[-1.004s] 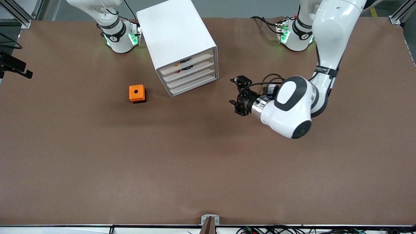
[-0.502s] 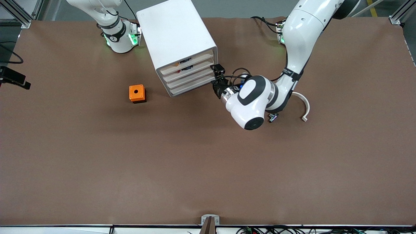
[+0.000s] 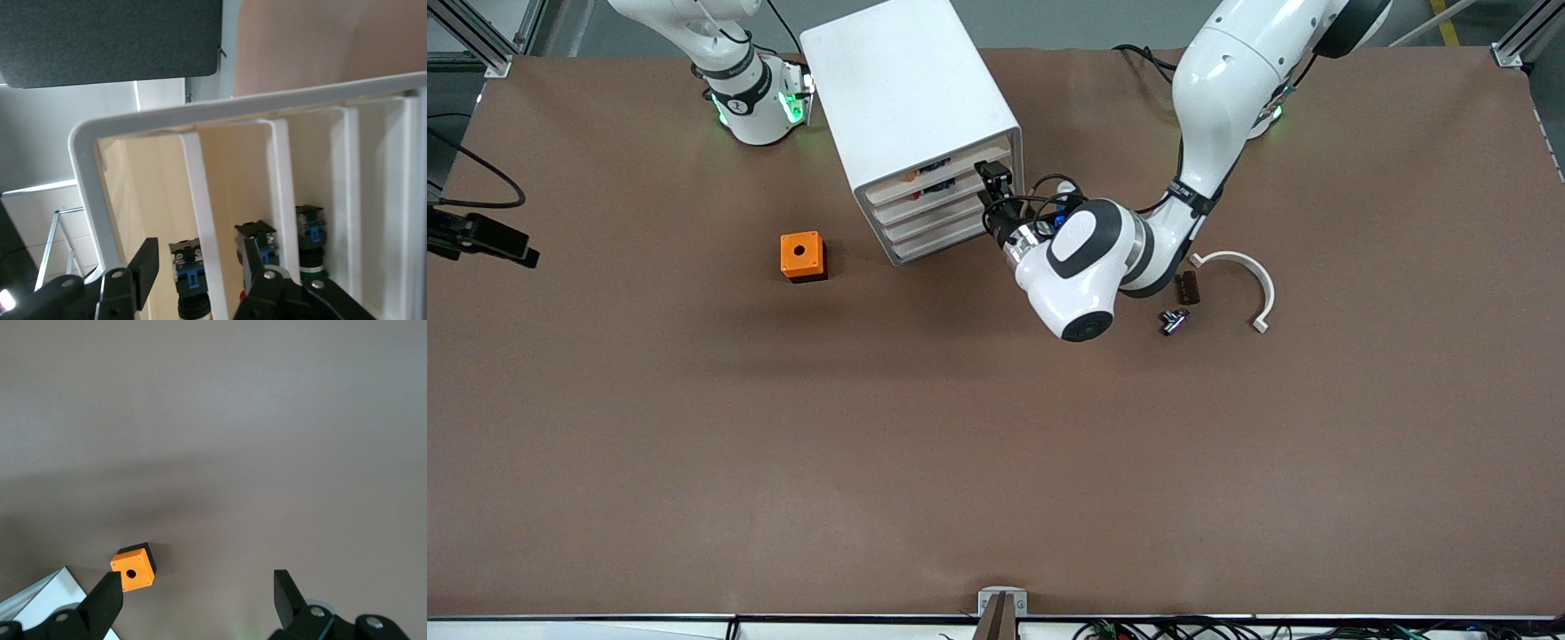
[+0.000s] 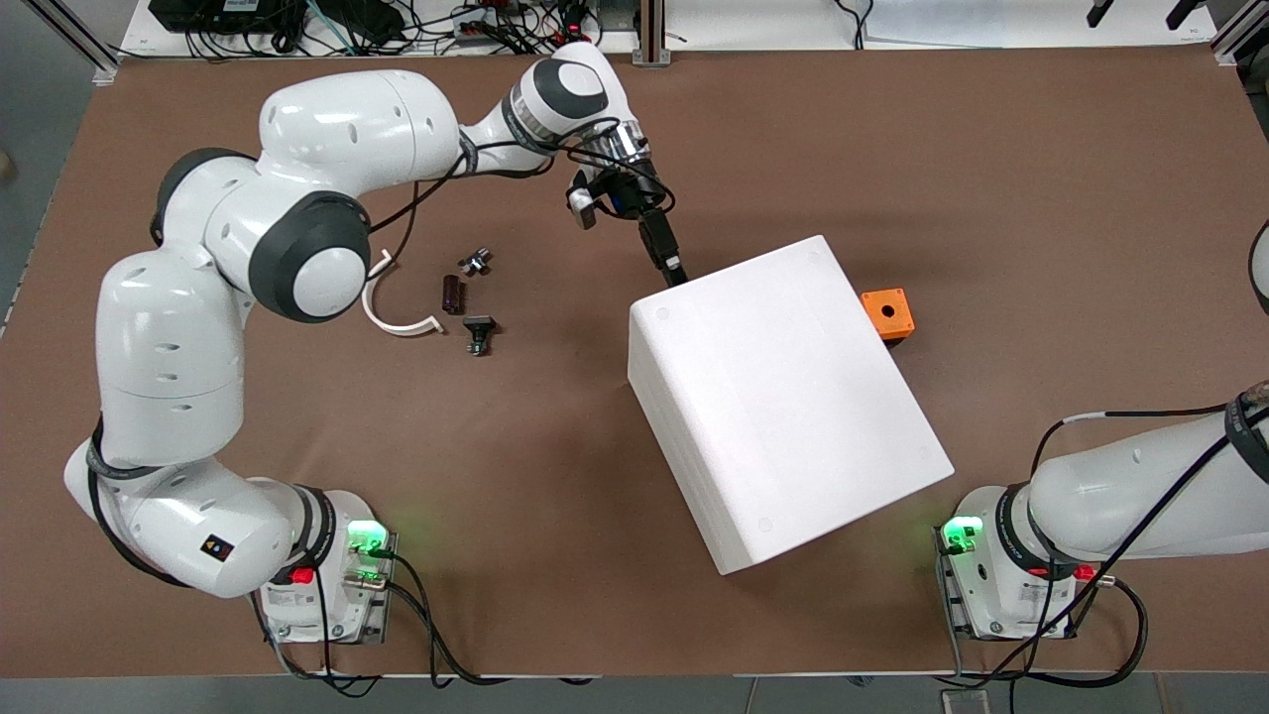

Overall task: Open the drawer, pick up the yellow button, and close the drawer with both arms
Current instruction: 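Pull the drawer open with the left gripper while the right gripper approaches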

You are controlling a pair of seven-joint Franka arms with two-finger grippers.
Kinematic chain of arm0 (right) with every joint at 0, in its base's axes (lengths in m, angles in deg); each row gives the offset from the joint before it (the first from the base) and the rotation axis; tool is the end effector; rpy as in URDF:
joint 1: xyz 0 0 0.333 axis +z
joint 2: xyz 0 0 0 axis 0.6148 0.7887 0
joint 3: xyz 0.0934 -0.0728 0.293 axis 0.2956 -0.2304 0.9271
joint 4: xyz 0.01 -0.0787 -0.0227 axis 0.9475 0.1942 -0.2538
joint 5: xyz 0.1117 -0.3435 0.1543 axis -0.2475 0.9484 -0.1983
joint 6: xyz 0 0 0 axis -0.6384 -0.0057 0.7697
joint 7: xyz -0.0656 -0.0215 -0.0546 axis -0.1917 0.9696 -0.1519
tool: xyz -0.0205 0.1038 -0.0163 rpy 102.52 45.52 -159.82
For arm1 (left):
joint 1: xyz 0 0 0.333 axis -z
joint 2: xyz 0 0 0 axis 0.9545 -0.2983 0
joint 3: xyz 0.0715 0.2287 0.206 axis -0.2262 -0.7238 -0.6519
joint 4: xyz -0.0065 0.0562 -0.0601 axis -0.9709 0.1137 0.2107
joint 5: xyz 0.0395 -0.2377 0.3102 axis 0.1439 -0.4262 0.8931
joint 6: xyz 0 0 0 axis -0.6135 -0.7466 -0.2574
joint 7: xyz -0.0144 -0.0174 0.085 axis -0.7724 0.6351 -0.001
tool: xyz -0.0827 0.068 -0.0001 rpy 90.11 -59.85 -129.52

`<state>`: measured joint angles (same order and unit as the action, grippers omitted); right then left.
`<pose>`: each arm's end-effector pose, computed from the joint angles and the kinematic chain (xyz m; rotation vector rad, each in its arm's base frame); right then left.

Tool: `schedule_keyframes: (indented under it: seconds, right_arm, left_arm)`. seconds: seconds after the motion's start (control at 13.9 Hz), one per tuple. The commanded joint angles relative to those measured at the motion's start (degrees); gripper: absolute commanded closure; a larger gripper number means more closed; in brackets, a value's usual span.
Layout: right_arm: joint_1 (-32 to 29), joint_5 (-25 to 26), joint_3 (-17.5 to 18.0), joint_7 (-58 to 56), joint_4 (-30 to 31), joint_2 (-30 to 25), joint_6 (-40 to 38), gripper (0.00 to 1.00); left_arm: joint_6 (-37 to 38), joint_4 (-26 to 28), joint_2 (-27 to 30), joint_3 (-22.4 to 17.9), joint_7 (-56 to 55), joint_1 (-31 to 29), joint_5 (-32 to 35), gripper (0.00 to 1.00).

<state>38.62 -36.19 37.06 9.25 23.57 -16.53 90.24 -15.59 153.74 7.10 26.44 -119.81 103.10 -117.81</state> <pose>0.5740 -0.0474 0.6041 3.1169 -0.1851 -0.1297 0.4590 -0.4900 0.2868 -1.2556 -1.7681 1.3839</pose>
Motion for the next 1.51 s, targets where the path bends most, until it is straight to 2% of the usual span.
schedule_keyframes:
  seconds: [0.0,0.14,0.43,0.57,0.65,1.0,1.29,1.43]
  right_arm:
    - [0.11,1.47,0.20,1.35,4.74,-2.76,1.99,0.00]
    - [0.28,2.69,0.12,1.27,4.56,-2.66,1.11,0.00]
    - [0.28,3.58,0.20,1.53,4.47,-2.58,0.49,0.00]
    - [0.20,3.58,0.20,1.53,4.47,-2.49,0.41,0.00]
    - [0.11,3.58,0.12,1.53,4.47,-2.58,0.40,0.00]
    - [-0.16,3.93,0.03,1.62,4.39,-2.23,0.58,0.00]
    - [0.46,3.67,0.20,2.40,4.30,-2.23,-0.21,0.00]
    - [2.99,3.06,0.47,9.22,3.86,-2.23,-2.92,0.00]
  left_arm:
    - [0.91,-1.07,-0.85,-0.46,-1.27,0.92,-2.07,0.42]
    - [0.82,-1.07,-1.91,-0.55,-1.27,2.49,-1.81,0.53]
    - [0.29,-1.07,-3.05,-0.64,-1.36,3.99,-1.72,0.54]
    - [0.29,-1.07,-3.05,-0.64,-1.36,3.73,-1.89,0.88]
    - [0.38,-1.16,-3.05,-0.90,-1.36,3.56,-2.24,1.00]
    - [0.29,-1.77,-2.88,-2.92,-0.75,-0.39,-2.51,1.00]
    - [0.03,-2.65,-3.32,-6.25,-0.04,-2.07,-2.51,1.00]
    - [-0.85,-3.27,-3.58,-7.23,0.05,-2.07,-2.51,1.00]
